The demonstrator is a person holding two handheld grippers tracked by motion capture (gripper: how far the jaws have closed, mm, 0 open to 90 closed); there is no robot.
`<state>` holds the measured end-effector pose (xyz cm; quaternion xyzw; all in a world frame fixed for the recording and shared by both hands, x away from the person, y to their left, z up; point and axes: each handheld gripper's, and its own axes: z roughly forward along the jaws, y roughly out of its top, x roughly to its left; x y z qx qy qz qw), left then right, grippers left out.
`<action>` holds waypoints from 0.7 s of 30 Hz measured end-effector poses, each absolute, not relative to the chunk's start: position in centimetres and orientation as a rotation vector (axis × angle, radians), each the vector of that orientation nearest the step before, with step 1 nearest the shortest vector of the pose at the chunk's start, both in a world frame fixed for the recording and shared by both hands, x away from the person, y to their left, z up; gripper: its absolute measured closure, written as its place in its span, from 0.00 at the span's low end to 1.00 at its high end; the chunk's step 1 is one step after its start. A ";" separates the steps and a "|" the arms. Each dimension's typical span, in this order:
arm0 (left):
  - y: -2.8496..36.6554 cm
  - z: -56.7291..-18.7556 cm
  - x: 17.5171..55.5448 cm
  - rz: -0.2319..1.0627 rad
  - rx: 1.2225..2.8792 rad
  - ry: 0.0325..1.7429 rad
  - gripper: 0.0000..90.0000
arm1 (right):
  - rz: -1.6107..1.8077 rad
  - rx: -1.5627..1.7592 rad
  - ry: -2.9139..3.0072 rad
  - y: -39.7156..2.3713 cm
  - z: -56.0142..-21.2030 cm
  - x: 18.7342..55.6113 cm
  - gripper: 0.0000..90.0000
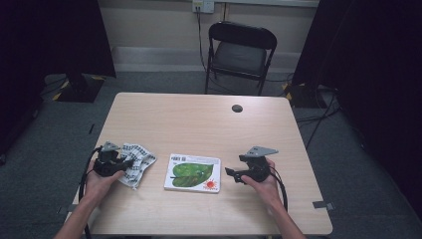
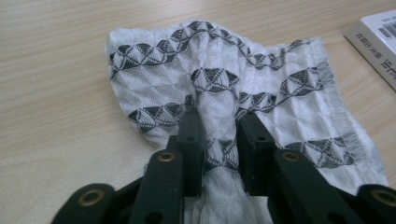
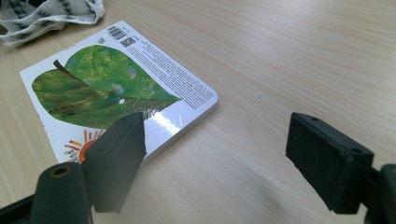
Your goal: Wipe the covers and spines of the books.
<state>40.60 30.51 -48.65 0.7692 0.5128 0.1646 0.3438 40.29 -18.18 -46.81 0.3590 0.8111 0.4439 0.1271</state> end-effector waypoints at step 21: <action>27.6 -46.1 39.3 0.448 1.957 1.148 0.42 | 1.252 1.014 2.414 -16.4 -47.4 40.3 0.30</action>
